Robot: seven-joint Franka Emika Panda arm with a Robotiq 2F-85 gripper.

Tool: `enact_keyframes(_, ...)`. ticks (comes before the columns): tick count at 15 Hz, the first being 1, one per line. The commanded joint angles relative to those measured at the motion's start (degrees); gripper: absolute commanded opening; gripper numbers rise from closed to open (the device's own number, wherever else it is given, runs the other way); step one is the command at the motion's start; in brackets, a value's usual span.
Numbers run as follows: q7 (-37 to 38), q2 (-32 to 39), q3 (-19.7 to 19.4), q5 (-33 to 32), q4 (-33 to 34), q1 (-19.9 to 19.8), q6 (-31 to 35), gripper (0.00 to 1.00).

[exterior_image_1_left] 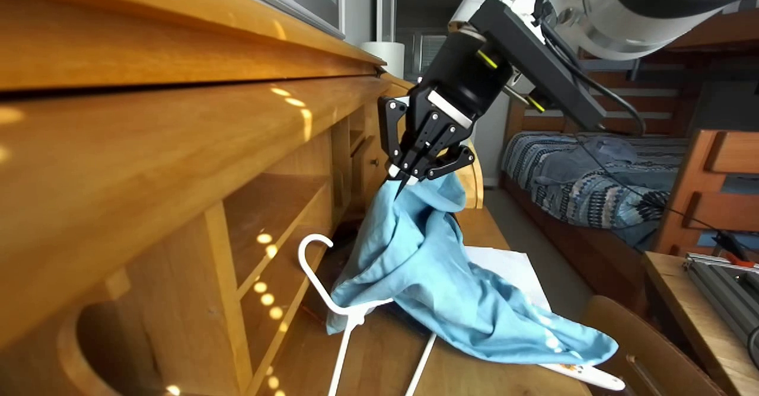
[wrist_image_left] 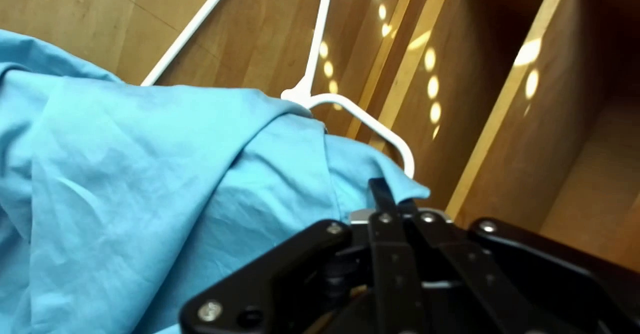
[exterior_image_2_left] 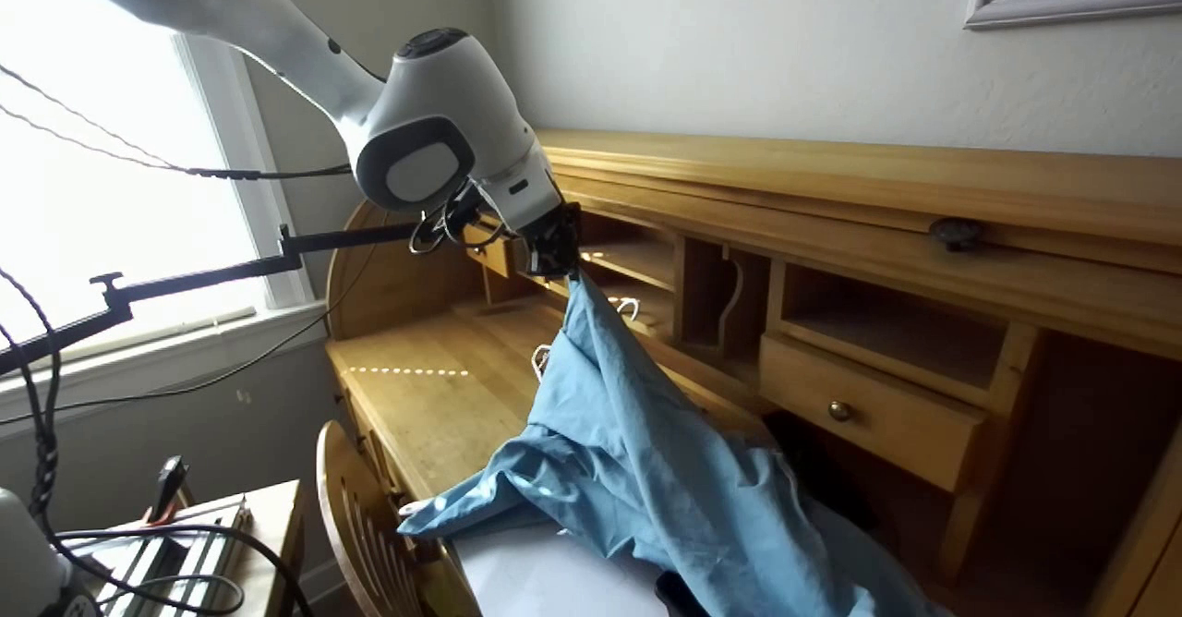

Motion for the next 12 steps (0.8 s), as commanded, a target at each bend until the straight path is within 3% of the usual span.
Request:
enact_keyframes(1, -5.9, 1.0, 0.1, 3.9, 1.7, 0.7, -0.2, 0.00)
enact_keyframes(2, -6.9, 1.0, 0.1, 4.6, 1.7, 0.7, -0.1, 0.00)
enact_keyframes(3, -7.7, 1.0, 0.0, 5.3, 1.8, 0.5, -0.2, 0.26)
enact_keyframes(5, -8.9, 0.9, -0.2, 6.4, 1.7, 0.3, -0.7, 0.33)
enact_keyframes(12, -3.6, -2.3, -3.7, 8.5, -2.6, -3.4, -0.1, 0.82)
